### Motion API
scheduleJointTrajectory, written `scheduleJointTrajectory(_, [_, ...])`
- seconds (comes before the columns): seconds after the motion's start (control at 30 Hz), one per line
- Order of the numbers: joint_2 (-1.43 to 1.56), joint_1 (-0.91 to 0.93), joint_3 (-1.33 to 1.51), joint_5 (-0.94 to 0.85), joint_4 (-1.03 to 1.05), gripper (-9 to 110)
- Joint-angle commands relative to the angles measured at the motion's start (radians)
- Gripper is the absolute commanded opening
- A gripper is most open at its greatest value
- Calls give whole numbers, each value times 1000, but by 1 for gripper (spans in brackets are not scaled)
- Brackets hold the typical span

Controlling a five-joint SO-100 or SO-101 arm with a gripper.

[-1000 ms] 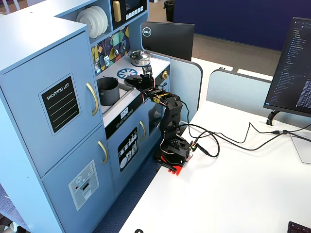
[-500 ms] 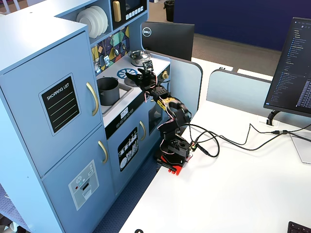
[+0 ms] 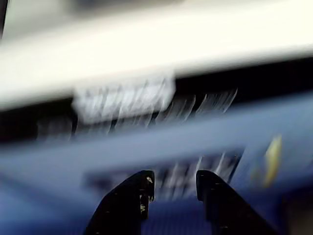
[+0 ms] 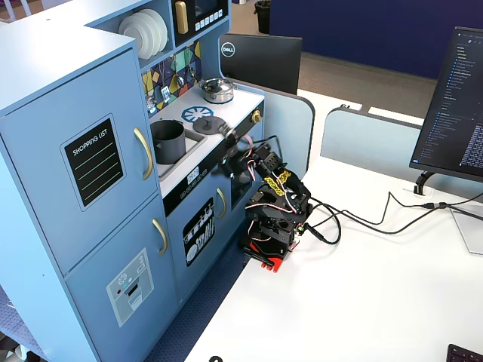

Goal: Take off the lid from the gray recipient and place it on the counter

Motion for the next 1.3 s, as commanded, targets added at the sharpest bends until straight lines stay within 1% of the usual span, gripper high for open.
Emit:
scheduleJointTrajectory(0.0, [28,-100,184,133,-14,0])
scheduleJointTrajectory(0.13, [40,-150,468,152,-202,0])
scheduleJointTrajectory(0.23, [46,-144,650,55,-357,0])
scheduleJointTrajectory(0.27, [60,-141,686,21,-351,0])
scheduleJointTrajectory(0.33, [37,-189,684,143,-330,0])
scheduleJointTrajectory(0.6, [167,-160,686,60,44,0])
scheduleJointTrajectory(0.73, [259,-117,686,-44,242,2])
scheduleJointTrajectory(0.8, [291,-97,686,-15,256,2])
scheduleJointTrajectory(1.27, [291,-71,686,-29,259,3])
